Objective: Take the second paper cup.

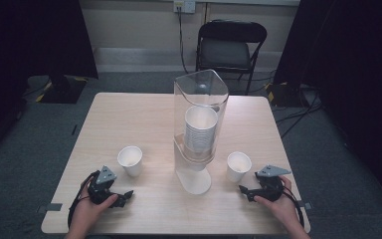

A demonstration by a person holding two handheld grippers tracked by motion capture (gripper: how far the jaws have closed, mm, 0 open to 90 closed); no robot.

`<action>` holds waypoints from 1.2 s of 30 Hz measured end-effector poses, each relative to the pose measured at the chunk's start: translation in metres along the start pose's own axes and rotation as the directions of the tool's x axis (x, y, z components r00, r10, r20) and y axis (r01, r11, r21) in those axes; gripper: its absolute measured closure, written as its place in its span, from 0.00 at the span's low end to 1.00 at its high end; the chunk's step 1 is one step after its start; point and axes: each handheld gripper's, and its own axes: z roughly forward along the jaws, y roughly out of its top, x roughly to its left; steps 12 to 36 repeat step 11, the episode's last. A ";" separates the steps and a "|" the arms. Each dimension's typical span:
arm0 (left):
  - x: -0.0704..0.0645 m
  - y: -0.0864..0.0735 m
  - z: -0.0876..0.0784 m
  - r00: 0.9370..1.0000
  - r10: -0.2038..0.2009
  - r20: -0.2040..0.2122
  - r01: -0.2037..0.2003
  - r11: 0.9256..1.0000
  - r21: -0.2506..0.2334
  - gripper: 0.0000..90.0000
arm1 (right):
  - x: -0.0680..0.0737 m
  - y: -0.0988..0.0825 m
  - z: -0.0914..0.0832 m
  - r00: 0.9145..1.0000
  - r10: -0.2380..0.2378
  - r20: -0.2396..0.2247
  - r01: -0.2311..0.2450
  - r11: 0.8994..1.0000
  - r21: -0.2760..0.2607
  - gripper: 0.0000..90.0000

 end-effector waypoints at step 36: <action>0.000 0.000 0.000 1.000 -0.003 0.001 0.003 1.000 -0.001 0.02 | -0.005 -0.009 -0.009 0.999 0.023 0.030 -0.023 1.000 0.003 0.15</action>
